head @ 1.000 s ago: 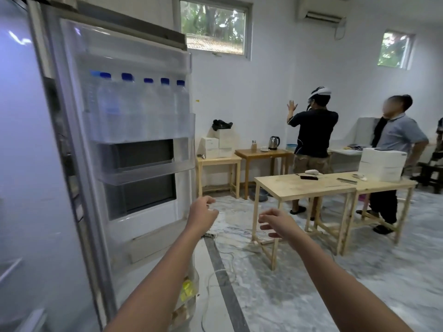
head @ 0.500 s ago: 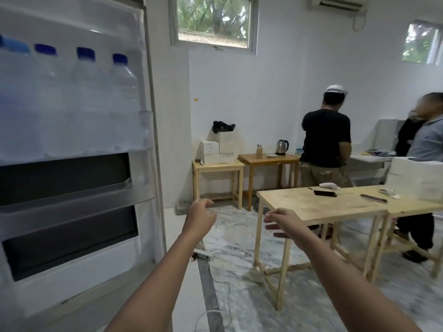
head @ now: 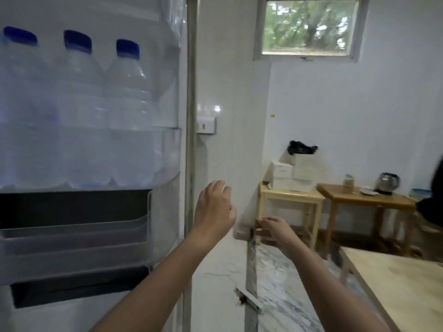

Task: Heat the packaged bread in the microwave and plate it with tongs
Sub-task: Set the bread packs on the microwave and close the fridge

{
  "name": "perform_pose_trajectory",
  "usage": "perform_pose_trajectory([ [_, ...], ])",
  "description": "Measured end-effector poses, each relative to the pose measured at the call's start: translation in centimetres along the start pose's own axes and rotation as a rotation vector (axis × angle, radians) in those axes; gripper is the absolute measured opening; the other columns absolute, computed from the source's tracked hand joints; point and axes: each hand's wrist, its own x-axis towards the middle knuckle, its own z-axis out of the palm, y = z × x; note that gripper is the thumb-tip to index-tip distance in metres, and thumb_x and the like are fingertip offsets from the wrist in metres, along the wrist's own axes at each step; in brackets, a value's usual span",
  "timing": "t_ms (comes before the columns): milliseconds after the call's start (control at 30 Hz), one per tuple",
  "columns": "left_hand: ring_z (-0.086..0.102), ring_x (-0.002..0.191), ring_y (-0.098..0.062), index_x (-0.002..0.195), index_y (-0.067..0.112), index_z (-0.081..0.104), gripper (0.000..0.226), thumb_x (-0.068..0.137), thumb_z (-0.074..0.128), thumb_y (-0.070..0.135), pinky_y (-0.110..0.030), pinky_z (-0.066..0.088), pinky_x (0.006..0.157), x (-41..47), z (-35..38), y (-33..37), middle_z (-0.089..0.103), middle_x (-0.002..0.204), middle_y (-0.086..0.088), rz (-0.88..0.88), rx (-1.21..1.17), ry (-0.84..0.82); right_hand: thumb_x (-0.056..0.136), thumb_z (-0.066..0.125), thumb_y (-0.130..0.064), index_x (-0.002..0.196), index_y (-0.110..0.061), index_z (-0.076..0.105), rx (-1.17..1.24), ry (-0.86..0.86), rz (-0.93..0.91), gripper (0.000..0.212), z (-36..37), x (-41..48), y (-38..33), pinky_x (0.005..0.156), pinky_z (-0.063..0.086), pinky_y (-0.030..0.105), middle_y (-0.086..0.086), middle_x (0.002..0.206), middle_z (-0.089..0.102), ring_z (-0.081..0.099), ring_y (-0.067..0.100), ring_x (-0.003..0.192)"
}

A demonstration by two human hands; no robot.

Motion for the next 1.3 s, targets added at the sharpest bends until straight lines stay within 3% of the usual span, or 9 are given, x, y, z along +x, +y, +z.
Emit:
perform_pose_trajectory([
  [167, 0.062, 0.112, -0.025, 0.105, 0.008, 0.069, 0.054, 0.053, 0.076, 0.022, -0.038, 0.048, 0.097, 1.8, 0.0, -3.0, 0.067, 0.117, -0.010, -0.058, 0.451, 0.086, 0.096, 0.050, -0.019, 0.107, -0.012, 0.056, 0.053, -0.337, -0.067, 0.014, 6.5, 7.7, -2.6, 0.070, 0.048, 0.028, 0.004, 0.098, 0.061, 0.058, 0.014, 0.082],
  [333, 0.047, 0.130, -0.028, 0.125, 0.003, 0.057, 0.056, 0.072, 0.050, 0.017, -0.040, 0.023, 0.114, -0.1, 0.0, -4.2, 0.053, 0.136, -0.015, -0.195, 0.757, 0.133, 0.097, 0.049, -0.026, 0.114, -0.018, 0.054, 0.116, -0.618, -0.204, 0.020, 12.0, 12.4, -5.5, 0.089, 0.045, 0.033, 0.002, 0.106, 0.056, 0.054, 0.016, 0.098],
  [433, 0.034, 0.139, -0.026, 0.136, 0.000, 0.044, 0.061, 0.077, 0.041, 0.013, -0.037, 0.010, 0.117, -1.5, 0.2, -4.6, 0.042, 0.146, -0.015, -0.235, 0.904, 0.079, 0.100, 0.040, -0.029, 0.111, -0.017, 0.053, 0.191, -0.734, -0.186, 0.020, 14.0, 13.3, -6.8, 0.073, 0.042, 0.024, 0.000, 0.093, 0.055, 0.052, 0.012, 0.083],
  [567, 0.015, 0.145, -0.023, 0.144, 0.005, 0.033, 0.067, 0.081, 0.053, 0.018, -0.037, 0.001, 0.119, -2.7, 0.4, -4.7, 0.029, 0.153, -0.011, -0.250, 1.045, 0.009, 0.100, 0.037, -0.027, 0.081, -0.024, 0.050, 0.256, -0.734, -0.159, 0.023, 14.6, 13.0, -7.0, 0.060, 0.035, 0.023, -0.003, 0.076, 0.047, 0.043, 0.010, 0.066],
  [700, -0.007, 0.147, -0.020, 0.147, 0.011, 0.027, 0.061, 0.089, 0.040, 0.026, -0.038, -0.005, 0.120, -4.6, -0.1, -4.5, 0.017, 0.156, -0.007, -0.251, 1.161, 0.019, 0.099, 0.039, -0.030, 0.087, -0.026, 0.050, 0.289, -0.717, -0.160, 0.016, 14.8, 12.1, -6.3, 0.071, 0.036, 0.025, -0.004, 0.084, 0.050, 0.044, 0.009, 0.073],
  [833, -0.002, 0.148, -0.018, 0.148, 0.015, 0.026, 0.063, 0.090, 0.043, 0.031, -0.042, -0.005, 0.120, -6.8, -1.3, -4.7, 0.019, 0.157, -0.004, -0.248, 1.220, 0.051, 0.100, 0.040, -0.029, 0.116, -0.016, 0.047, 0.273, -0.724, -0.219, 0.021, 14.0, 9.8, -5.9, 0.087, 0.037, 0.027, 0.003, 0.109, 0.051, 0.047, 0.016, 0.100],
  [933, -0.005, 0.147, -0.018, 0.147, 0.017, 0.028, 0.061, 0.090, 0.041, 0.035, -0.045, 0.000, 0.118, -8.7, -2.6, -4.7, 0.009, 0.159, -0.003, -0.221, 1.227, 0.093, 0.100, 0.040, -0.027, 0.121, -0.012, 0.044, 0.289, -0.736, -0.274, 0.026, 13.1, 7.1, -5.6, 0.072, 0.037, 0.018, 0.003, 0.110, 0.050, 0.047, 0.015, 0.100],
  [1067, -0.005, 0.147, -0.019, 0.148, 0.018, 0.026, 0.063, 0.090, 0.042, 0.038, -0.047, 0.001, 0.117, -11.4, -5.3, -5.0, -0.007, 0.160, -0.002, -0.186, 1.185, 0.121, 0.101, 0.037, -0.024, 0.121, -0.008, 0.042, 0.232, -0.743, -0.389, 0.026, 12.2, 3.4, -5.4, 0.063, 0.034, 0.013, 0.001, 0.103, 0.049, 0.048, 0.009, 0.085],
  [1300, -0.005, 0.147, -0.018, 0.148, 0.022, 0.023, 0.064, 0.090, 0.041, 0.044, -0.047, -0.004, 0.118, -16.8, -10.9, -5.6, -0.009, 0.159, 0.002, -0.197, 1.125, 0.126, 0.096, 0.050, -0.022, 0.094, -0.015, 0.046, 0.226, -0.695, -0.593, 0.009, 13.0, -3.3, -3.7, 0.072, 0.042, 0.022, -0.002, 0.087, 0.053, 0.053, 0.012, 0.082],
])
